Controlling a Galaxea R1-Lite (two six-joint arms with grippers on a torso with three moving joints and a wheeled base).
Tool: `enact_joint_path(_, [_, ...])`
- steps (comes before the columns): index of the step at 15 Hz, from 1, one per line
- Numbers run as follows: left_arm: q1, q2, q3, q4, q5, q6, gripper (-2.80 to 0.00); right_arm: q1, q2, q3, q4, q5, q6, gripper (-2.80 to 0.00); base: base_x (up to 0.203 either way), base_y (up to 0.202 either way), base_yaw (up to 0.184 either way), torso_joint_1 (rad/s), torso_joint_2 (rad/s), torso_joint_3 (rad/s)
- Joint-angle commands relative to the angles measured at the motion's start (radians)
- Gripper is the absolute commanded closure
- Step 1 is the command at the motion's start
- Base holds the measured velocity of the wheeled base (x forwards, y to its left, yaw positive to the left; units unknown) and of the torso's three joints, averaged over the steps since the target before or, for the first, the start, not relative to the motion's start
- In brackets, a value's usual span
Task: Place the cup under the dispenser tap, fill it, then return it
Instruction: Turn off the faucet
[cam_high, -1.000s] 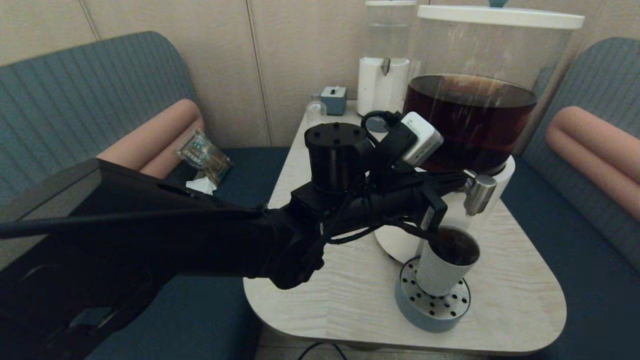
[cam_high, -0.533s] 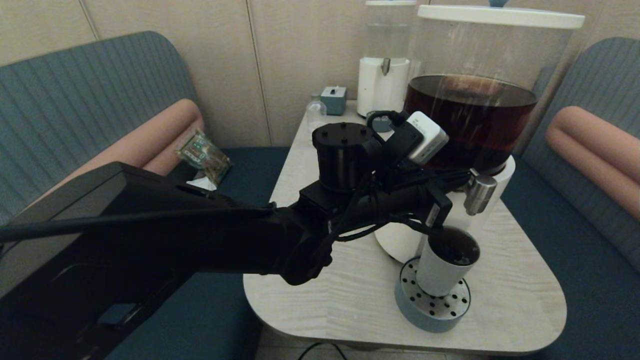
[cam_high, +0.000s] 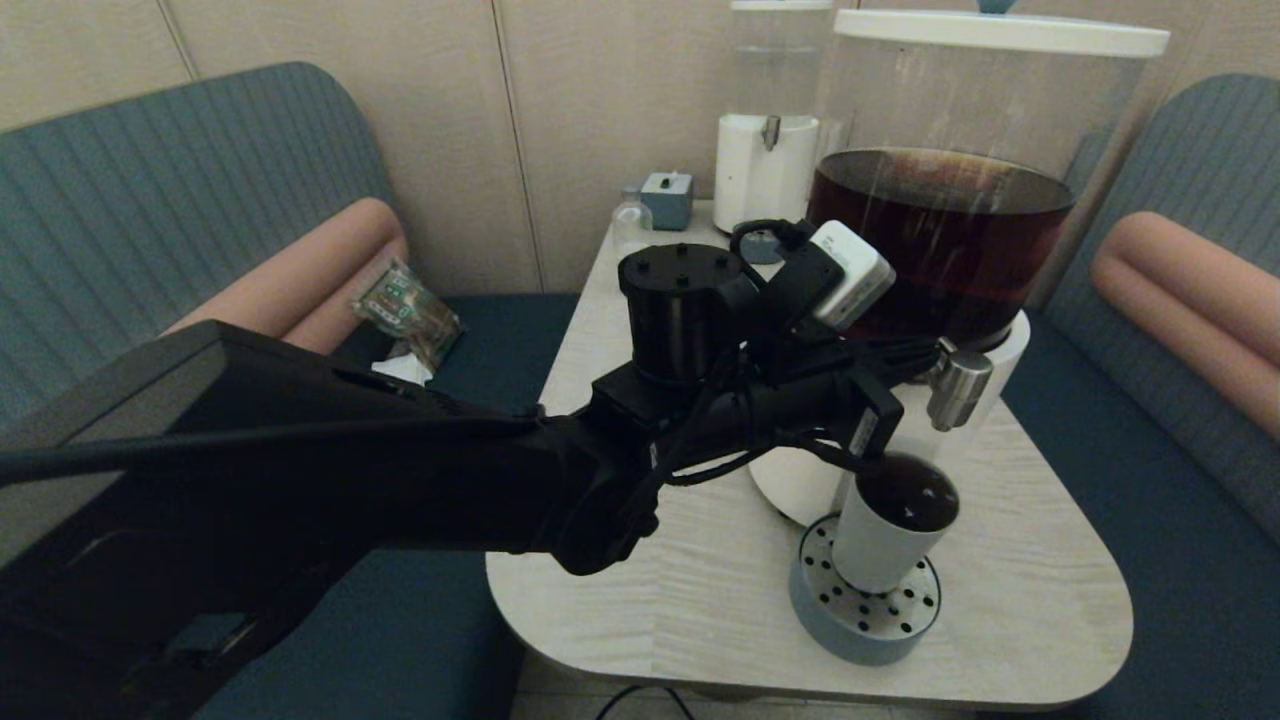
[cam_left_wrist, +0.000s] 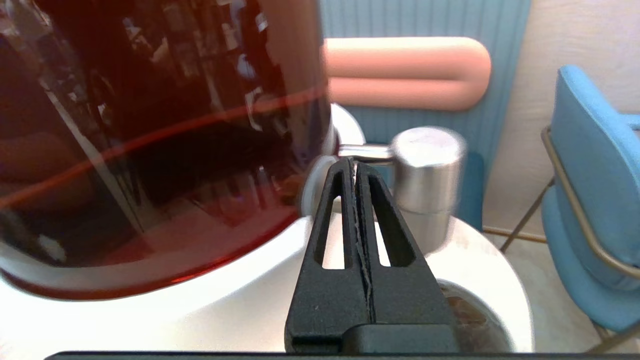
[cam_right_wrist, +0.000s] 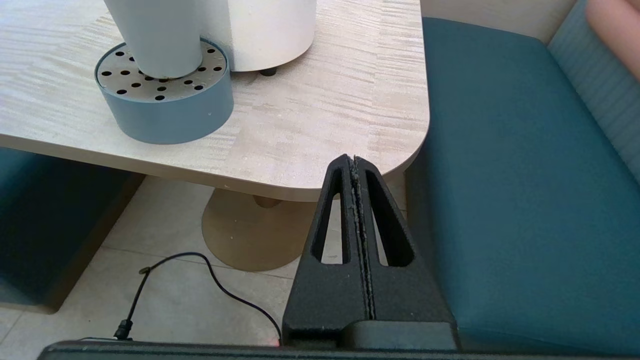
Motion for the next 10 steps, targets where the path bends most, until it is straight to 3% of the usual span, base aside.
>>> enact_joint_path(1, [0.008,-0.057,0.042,-0.001,-0.002,0.002,0.0,0.0,0.0,0.0,0.0,0.001,0.0,0.0,0.0,0.0,0.0,0.0,0.0,0.0])
enact_joint_path(7, [0.068,-0.255,0.232,0.001,0.018,0.0,0.0,0.0,0.0,0.0,0.0,0.001,-0.001,0.0,0.0,0.0,0.0,0.0,0.0,0.0])
enact_joint_path(10, [0.114,-0.41,0.408,0.0,0.023,-0.031,0.0,0.0,0.0,0.0,0.0,0.001,-0.001,0.0,0.0,0.0,0.0,0.0,0.0,0.0])
